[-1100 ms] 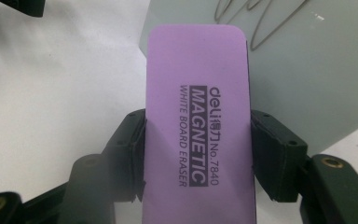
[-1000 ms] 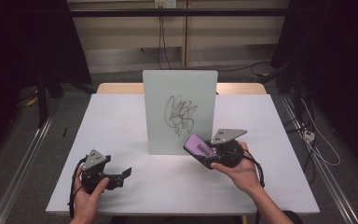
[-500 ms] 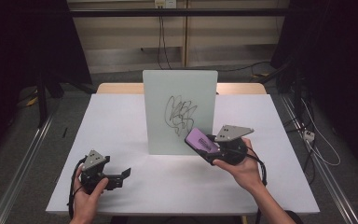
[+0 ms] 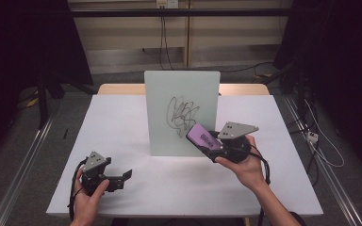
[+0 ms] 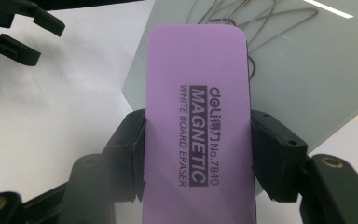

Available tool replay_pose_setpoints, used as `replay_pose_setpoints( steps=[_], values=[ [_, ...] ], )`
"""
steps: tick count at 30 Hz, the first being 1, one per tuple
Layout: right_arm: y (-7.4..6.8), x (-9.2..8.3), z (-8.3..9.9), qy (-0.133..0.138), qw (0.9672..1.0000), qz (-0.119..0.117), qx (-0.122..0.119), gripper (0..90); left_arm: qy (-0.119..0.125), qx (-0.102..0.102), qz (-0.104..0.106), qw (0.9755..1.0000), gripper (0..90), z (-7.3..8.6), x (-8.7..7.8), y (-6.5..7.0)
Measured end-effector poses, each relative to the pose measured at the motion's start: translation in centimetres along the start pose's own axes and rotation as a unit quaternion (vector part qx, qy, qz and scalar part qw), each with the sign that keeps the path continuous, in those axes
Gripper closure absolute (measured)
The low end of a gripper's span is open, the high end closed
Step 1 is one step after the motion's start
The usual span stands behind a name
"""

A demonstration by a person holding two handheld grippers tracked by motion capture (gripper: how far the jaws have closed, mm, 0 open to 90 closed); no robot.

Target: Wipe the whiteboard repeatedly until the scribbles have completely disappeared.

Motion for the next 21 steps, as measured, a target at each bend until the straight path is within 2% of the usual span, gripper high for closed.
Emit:
replay_pose_setpoints(
  steps=[5,13,15,17,21],
  values=[
    [0.4,-0.7,-1.5,0.024,0.9996,0.014,-0.006,41.4,-0.002,0.004,0.0,1.0,4.5,0.1,-0.1,0.1],
    [0.0,0.0,-2.4,0.02,0.9995,0.011,-0.023,41.4,-0.004,0.008,-0.001,1.0,4.6,0.1,0.0,0.2],
    [0.0,0.1,-2.7,0.026,0.9993,0.01,-0.026,41.4,-0.005,0.007,-0.002,1.0,4.6,0.1,0.0,0.2],
    [0.3,0.4,-3.0,0.019,0.999,0.021,-0.035,41.4,-0.005,0.008,-0.002,1.0,4.7,0.1,0.0,0.2],
    [0.4,0.8,-3.9,0.028,0.9982,0.027,-0.045,41.4,-0.002,0.008,-0.001,1.0,4.7,0.0,-0.1,0.3]
  ],
)
Point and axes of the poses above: each handheld gripper's, and its own axes: x roughly forward along the jaws, z roughly out of its underside, y roughly to its right, the point moved 6 cm from there along x, roughly forward along the jaws, and after that the axes turned 10 degrees about -z, right-handed, at the moved point
